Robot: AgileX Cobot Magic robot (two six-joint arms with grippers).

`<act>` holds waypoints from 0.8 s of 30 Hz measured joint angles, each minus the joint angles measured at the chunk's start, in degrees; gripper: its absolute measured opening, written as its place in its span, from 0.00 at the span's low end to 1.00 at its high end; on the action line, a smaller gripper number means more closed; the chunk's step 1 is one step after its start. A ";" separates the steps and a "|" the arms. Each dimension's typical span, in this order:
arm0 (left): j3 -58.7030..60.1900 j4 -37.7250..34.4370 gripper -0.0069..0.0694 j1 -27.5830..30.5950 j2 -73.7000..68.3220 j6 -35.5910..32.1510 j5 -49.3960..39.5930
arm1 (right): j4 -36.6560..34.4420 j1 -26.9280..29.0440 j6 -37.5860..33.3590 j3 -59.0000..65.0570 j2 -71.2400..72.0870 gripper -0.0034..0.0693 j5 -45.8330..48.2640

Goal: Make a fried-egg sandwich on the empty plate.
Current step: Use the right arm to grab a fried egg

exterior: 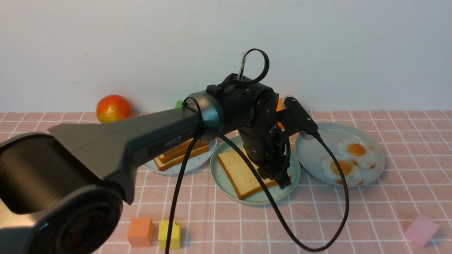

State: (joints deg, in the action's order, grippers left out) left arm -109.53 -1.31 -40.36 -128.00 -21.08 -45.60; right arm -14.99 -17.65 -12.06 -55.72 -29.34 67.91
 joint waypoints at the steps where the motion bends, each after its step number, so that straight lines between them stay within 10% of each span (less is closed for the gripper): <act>1: 0.00 0.00 0.68 0.00 0.77 1.94 -0.52 | 0.00 0.00 0.93 0.00 -0.75 0.14 0.53; 7: -0.95 -0.14 0.66 0.00 8.06 13.07 -7.00 | 0.06 0.00 2.73 0.00 -6.93 0.15 1.59; 15: -0.02 -6.93 0.11 0.00 33.96 18.14 -16.17 | 2.01 0.00 2.92 -0.19 -27.05 0.17 -7.20; 24: 25.61 -21.85 0.11 0.00 58.61 11.00 -14.50 | 8.44 0.00 6.24 -10.65 -53.16 0.21 -10.56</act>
State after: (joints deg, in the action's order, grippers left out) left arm -83.93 -23.16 -40.36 -69.39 -10.08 -60.10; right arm -6.54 -17.65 -5.82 -66.37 -82.50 57.35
